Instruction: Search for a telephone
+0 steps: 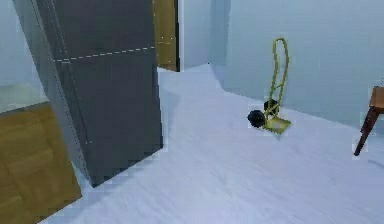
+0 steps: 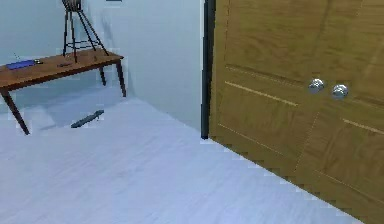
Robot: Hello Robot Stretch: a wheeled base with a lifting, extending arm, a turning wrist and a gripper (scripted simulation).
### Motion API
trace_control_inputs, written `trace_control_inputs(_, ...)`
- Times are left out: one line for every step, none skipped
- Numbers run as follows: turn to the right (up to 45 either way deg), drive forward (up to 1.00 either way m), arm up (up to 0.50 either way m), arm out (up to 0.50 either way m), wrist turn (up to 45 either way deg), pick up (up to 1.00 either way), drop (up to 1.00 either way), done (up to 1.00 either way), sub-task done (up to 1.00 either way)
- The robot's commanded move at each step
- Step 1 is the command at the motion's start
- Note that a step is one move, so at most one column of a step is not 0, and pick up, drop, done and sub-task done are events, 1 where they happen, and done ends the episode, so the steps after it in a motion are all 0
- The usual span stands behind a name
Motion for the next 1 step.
trace_control_inputs(0.0,1.0,0.0,0.0,0.0,0.0,0.0,0.0,0.0)
